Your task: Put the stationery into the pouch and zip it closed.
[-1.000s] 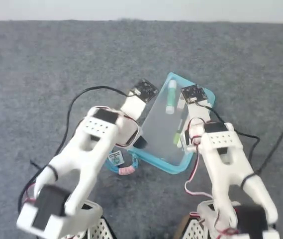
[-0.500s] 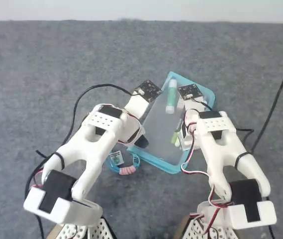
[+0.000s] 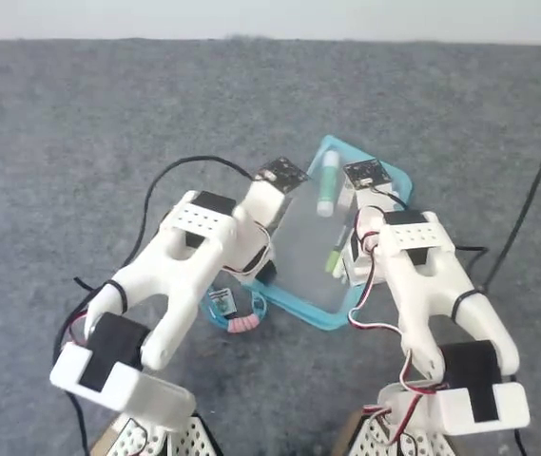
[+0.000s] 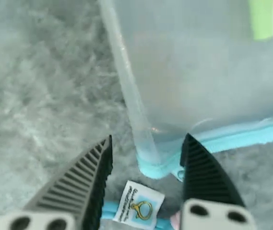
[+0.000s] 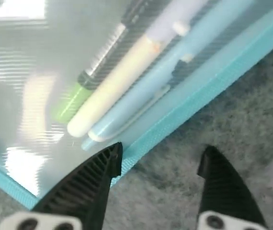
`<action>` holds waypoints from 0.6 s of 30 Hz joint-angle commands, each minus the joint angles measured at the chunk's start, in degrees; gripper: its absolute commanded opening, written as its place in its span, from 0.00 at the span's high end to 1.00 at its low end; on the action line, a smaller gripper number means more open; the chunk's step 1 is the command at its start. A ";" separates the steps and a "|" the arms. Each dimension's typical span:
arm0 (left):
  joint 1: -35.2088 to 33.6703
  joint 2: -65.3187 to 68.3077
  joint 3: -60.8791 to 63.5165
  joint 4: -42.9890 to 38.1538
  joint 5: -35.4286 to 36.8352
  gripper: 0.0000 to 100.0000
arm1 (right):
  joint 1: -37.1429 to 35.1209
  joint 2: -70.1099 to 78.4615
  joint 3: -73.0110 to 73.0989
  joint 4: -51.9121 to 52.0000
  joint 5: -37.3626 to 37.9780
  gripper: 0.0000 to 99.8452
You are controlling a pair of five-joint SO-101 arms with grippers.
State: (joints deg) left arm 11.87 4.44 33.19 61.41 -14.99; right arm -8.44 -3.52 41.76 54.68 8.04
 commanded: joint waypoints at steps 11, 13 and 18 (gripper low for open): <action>-18.55 2.90 -7.16 -5.71 10.29 0.81 | -5.14 -1.63 -1.67 0.40 0.62 0.69; -20.13 1.49 -6.99 -8.53 11.16 0.81 | -5.23 -7.16 -1.23 0.48 -0.09 0.67; -19.87 -10.73 2.86 -15.91 11.78 0.80 | -5.23 -28.35 9.32 -1.54 0.09 0.67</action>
State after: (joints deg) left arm -6.07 2.42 30.99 50.15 -4.26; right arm -13.98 -17.41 46.42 54.59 8.04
